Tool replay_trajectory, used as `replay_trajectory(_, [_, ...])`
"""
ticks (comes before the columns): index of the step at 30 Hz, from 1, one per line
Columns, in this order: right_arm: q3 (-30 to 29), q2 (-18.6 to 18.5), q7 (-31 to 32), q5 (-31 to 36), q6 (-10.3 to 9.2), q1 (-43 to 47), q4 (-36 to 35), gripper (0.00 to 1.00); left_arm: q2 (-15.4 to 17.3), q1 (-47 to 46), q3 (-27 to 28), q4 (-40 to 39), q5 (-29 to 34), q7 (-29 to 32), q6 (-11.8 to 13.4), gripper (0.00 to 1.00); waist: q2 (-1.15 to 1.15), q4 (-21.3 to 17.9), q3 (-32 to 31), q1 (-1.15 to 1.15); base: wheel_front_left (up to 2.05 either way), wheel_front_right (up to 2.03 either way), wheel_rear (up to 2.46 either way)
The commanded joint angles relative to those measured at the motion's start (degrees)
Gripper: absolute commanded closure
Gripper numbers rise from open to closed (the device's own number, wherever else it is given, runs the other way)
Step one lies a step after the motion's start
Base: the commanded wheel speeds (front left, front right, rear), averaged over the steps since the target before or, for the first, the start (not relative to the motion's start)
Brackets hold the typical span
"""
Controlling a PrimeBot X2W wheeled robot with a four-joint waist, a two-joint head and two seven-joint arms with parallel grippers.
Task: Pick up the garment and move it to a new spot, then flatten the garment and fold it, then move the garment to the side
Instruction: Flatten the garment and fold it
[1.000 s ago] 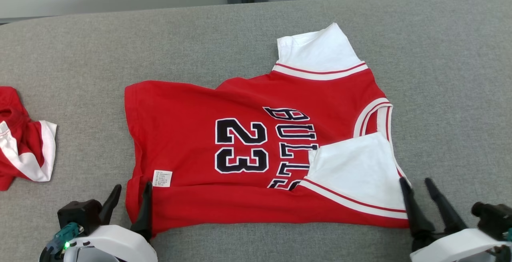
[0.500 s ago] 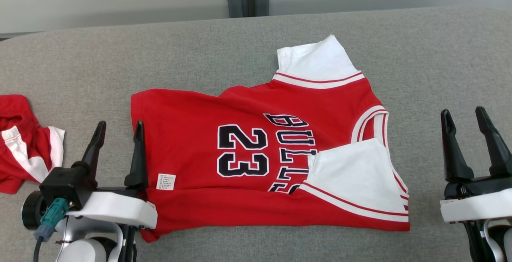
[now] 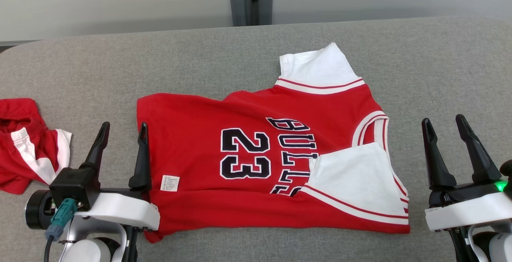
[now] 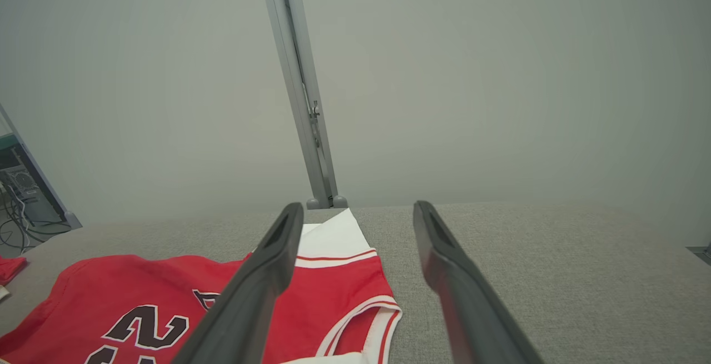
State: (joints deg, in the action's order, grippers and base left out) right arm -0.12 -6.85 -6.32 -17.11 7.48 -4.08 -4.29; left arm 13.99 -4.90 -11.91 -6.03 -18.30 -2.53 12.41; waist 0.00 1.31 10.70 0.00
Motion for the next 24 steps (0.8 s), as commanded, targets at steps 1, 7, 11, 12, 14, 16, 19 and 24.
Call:
replay_trajectory(1, [-0.3,0.0,0.2,-0.1,0.03,0.5,0.2,0.00,0.4,0.1,0.1,0.1,-0.4,0.0,0.0,0.00,0.00,0.0,0.0,0.00,0.00,0.00,0.00])
replay_trajectory(7, [0.1,-0.2,0.2,-0.4,0.03,0.0,0.2,0.00,0.5,-1.2,-0.1,0.3,-0.5,0.3,-0.1,0.00,0.00,-0.1,0.2,0.00,0.00,0.00,0.00])
replay_trajectory(11, [0.6,-0.3,0.2,-0.6,0.03,-0.8,0.2,0.00,0.9,-4.6,0.0,0.5,-1.3,1.2,-1.3,0.00,0.00,-0.5,1.0,0.00,0.00,0.00,0.00])
replay_trajectory(12, [0.9,-0.3,0.1,-0.7,0.03,-1.2,0.1,0.00,1.3,-5.8,0.1,0.9,-1.6,1.6,-1.9,0.00,0.00,-0.7,1.4,0.00,0.00,0.00,0.00])
replay_trajectory(14, [1.4,-0.3,0.1,-0.9,0.03,-1.8,0.2,0.00,2.3,-8.9,0.3,2.1,-2.2,2.9,-3.2,0.00,0.00,-1.3,2.2,0.00,0.00,0.00,0.00])
replay_trajectory(16, [1.9,-0.4,-0.2,-1.1,0.03,-2.6,0.5,0.00,4.0,-12.5,0.5,4.5,-2.3,4.9,-4.6,0.00,0.00,-2.0,3.4,0.00,0.00,0.00,0.00])
replay_trajectory(19, [2.9,-0.7,-0.6,-1.5,0.03,-4.0,0.9,0.00,4.6,-18.2,0.9,9.8,-4.8,7.9,-7.2,0.00,0.00,-3.1,5.5,0.00,0.00,0.00,0.00])
replay_trajectory(24, [4.8,-1.0,-2.0,-2.2,0.02,-6.2,2.7,0.00,5.4,-25.3,1.9,21.0,-9.0,12.3,-10.5,0.00,0.00,-5.3,9.0,0.00,0.00,0.00,0.00])
